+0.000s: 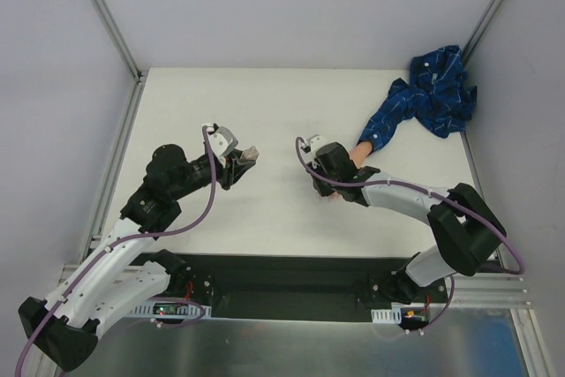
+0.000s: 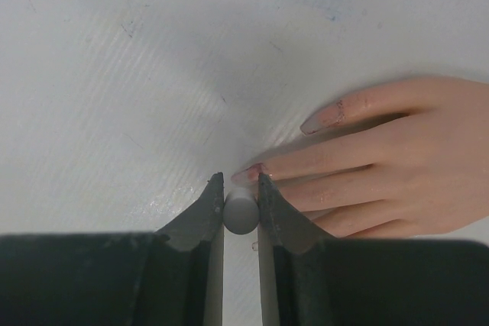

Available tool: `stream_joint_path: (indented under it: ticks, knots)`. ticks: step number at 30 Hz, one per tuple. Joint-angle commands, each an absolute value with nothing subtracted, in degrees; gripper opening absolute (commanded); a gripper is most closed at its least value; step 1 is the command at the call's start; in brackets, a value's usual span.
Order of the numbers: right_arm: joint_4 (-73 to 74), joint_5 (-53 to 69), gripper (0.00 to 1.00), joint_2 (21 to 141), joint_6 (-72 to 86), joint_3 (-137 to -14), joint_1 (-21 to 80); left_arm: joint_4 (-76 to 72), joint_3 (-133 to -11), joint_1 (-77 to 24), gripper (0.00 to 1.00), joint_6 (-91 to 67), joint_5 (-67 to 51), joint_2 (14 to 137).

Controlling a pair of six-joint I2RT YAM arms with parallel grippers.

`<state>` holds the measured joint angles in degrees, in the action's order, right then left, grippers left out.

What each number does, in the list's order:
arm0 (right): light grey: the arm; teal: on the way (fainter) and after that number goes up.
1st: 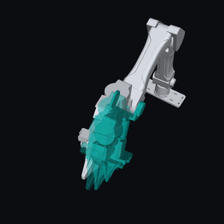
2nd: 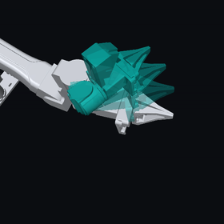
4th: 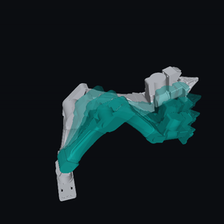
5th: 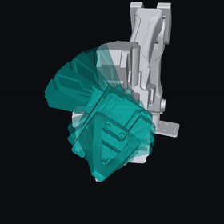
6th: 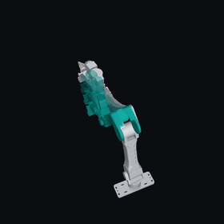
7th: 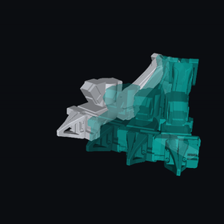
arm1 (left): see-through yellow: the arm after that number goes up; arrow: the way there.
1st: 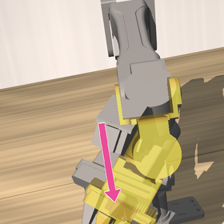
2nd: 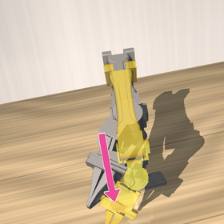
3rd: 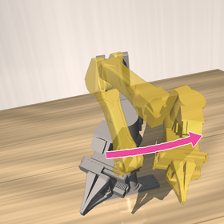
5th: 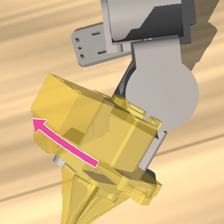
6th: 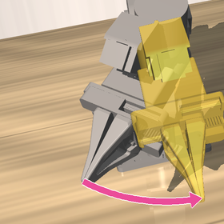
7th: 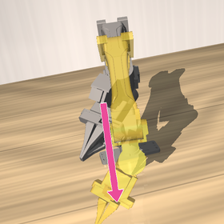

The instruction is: Paint the nails

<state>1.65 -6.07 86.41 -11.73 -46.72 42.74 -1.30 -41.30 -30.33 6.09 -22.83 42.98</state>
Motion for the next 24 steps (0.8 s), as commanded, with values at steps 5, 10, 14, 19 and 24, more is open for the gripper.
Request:
stream_joint_path:
  ticks: [5,10,14,19,24]
  knots:
    - [-2.3,-7.2,0.00,86.4,-12.6,-48.9,42.2,-4.2,-41.2,-30.2,0.00,6.8,-23.0,42.5]
    - [-2.6,-6.9,0.00,87.8,-12.6,-49.5,42.1,-4.2,-41.2,-30.2,0.00,6.8,-22.9,42.5]
    - [-2.5,-7.9,0.00,87.9,-12.5,-49.6,42.0,-4.2,-41.2,-30.2,0.00,6.8,-22.9,42.5]
    - [-2.2,-9.3,0.00,88.1,-12.3,-49.6,42.0,-4.2,-41.2,-30.2,0.00,6.7,-23.2,42.5]
    - [-1.5,-9.5,0.00,88.2,-12.2,-49.7,42.0,-4.2,-41.2,-30.2,0.00,6.7,-23.2,42.6]
